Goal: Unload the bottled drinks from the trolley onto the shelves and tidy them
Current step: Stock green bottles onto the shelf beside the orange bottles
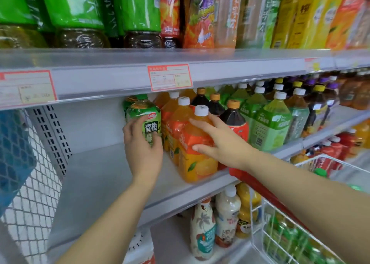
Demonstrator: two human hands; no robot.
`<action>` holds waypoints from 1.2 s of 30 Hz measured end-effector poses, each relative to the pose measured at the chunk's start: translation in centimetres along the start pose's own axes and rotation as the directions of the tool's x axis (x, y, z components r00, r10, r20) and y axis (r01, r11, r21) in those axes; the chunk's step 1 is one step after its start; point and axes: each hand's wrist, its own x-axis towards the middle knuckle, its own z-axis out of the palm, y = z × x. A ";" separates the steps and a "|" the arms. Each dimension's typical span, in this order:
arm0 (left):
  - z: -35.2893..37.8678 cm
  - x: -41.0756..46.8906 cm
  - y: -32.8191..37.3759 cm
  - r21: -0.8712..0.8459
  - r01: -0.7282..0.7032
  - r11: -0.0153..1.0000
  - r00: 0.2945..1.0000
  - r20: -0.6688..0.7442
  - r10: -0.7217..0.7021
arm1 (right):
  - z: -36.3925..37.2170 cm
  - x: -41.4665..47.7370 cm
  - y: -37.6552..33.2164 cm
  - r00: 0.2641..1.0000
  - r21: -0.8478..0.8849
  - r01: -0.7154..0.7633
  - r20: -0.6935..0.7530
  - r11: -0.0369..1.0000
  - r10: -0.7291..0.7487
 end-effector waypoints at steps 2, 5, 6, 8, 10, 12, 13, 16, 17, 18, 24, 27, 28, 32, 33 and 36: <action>0.1 -2.2 2.8 -0.089 -0.173 0.981 0.981 0.071 0.179 | -2.7 -1.7 1.0 0.999 -0.021 0.030 0.031 0.999 -0.029; 1.5 -5.0 6.3 -0.241 -0.353 0.904 0.881 0.241 0.408 | -6.9 -5.4 3.8 1.000 -0.051 -0.023 -0.017 0.998 0.023; 2.4 -5.9 7.0 -0.275 -0.384 0.881 0.842 0.286 0.456 | -8.1 -6.9 5.2 0.996 -0.053 -0.084 -0.028 0.995 0.083; 4.5 -7.5 8.2 -0.297 -0.379 0.877 0.775 0.417 0.476 | -9.6 -9.9 8.3 0.973 -0.073 -0.228 -0.034 0.971 0.226; 6.8 -9.1 9.2 -0.254 -0.317 0.914 0.705 0.581 0.406 | -9.9 -12.7 11.4 0.935 -0.124 -0.350 0.022 0.929 0.355; 8.5 -10.3 10.0 -0.137 -0.335 0.932 0.677 0.654 0.339 | -9.2 -15.1 14.2 0.884 -0.219 -0.419 0.122 0.881 0.451; 9.0 -10.5 10.3 -0.080 -0.348 0.934 0.693 0.649 0.314 | -8.6 -16.1 15.5 0.856 -0.259 -0.438 0.172 0.861 0.487; 9.4 -10.7 10.2 -0.018 -0.344 0.939 0.732 0.622 0.280 | -6.3 -18.0 18.4 0.759 -0.295 -0.497 0.307 0.816 0.574; 9.4 -10.8 10.0 -0.027 -0.347 0.937 0.731 0.618 0.289 | -5.6 -18.2 19.2 0.742 -0.305 -0.504 0.325 0.808 0.586; 9.6 -10.9 9.8 -0.037 -0.350 0.936 0.730 0.615 0.298 | -4.8 -18.3 20.0 0.731 -0.315 -0.509 0.334 0.801 0.595; 10.2 -11.3 9.7 -0.060 -0.334 0.941 0.755 0.580 0.305 | -1.8 -16.8 23.0 0.701 -0.325 -0.540 0.337 0.776 0.629; 10.2 -11.4 9.7 -0.048 -0.343 0.938 0.751 0.587 0.304 | -0.3 -16.6 23.5 0.723 -0.384 -0.523 0.274 0.761 0.634; 10.3 -11.5 9.6 -0.042 -0.342 0.939 0.751 0.589 0.299 | 0.2 -16.7 23.7 0.725 -0.430 -0.509 0.254 0.746 0.641; 10.3 -11.4 9.6 -0.031 -0.352 0.936 0.739 0.605 0.298 | 0.8 -16.4 24.0 0.758 -0.521 -0.446 0.213 0.728 0.616; 10.2 -11.3 9.7 -0.027 -0.358 0.933 0.734 0.610 0.299 | 0.5 -16.5 23.8 0.770 -0.526 -0.428 0.214 0.735 0.601; 10.3 -11.2 9.5 -0.021 -0.374 0.927 0.719 0.625 0.304 | -1.7 -17.0 23.1 0.820 -0.497 -0.446 0.106 0.744 0.563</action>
